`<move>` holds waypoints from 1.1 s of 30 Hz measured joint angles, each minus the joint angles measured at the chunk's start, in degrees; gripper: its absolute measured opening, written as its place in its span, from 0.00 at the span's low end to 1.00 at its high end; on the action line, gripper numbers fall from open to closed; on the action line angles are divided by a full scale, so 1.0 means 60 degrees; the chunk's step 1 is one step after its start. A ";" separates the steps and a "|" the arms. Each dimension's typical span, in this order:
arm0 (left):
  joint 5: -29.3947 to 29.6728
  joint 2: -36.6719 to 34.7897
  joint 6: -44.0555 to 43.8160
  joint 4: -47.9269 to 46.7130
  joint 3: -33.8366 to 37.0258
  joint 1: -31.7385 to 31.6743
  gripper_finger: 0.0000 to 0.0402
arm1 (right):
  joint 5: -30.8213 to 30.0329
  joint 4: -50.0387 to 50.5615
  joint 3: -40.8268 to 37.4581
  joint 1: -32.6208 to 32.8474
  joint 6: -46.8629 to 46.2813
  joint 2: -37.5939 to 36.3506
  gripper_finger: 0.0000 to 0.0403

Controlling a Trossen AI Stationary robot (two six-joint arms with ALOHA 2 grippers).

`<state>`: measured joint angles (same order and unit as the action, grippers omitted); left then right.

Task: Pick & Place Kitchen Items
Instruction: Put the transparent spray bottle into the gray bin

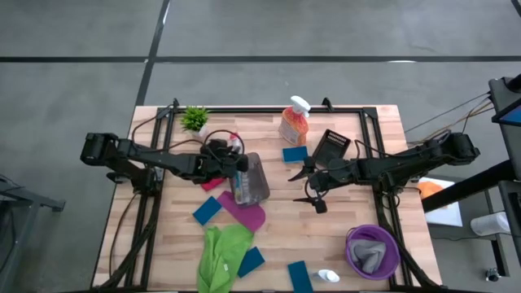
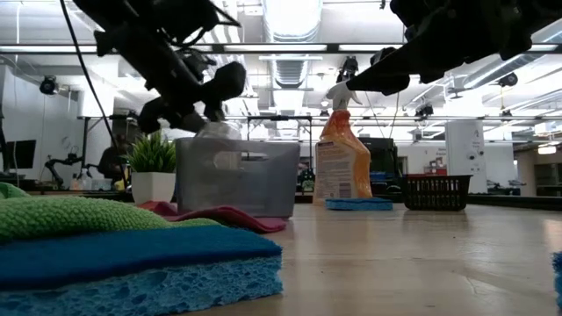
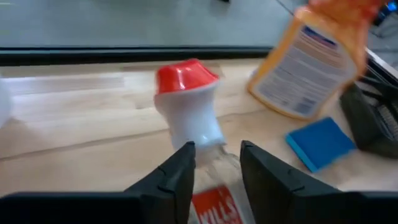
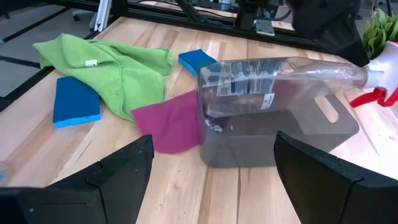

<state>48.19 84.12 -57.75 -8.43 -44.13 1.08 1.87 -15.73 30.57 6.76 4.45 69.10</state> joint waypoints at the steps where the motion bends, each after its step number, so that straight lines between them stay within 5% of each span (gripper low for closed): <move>1: -0.0090 0.0000 0.0191 -0.0002 -0.0076 0.0000 0.37 | 0.0000 0.0016 0.0000 0.0000 -0.0001 0.0000 0.81; 14: -0.1730 0.0000 0.1320 -0.0534 -0.0777 -0.0300 0.81 | -0.0238 0.0235 0.0000 0.0036 -0.0051 -0.0004 0.81; 22: -0.1640 -0.0246 0.0405 -0.2594 -0.1522 -0.0277 0.83 | -0.0502 0.0389 0.0000 0.0044 -0.0070 -0.0004 0.81; 33: -0.1679 0.0084 0.0353 -0.2837 -0.1506 -0.0724 0.84 | -0.0708 0.0495 0.0000 0.0062 -0.0150 -0.0004 0.81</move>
<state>38.11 84.62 -55.63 -25.46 -53.17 -3.26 -2.38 -12.75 30.57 7.14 3.55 69.08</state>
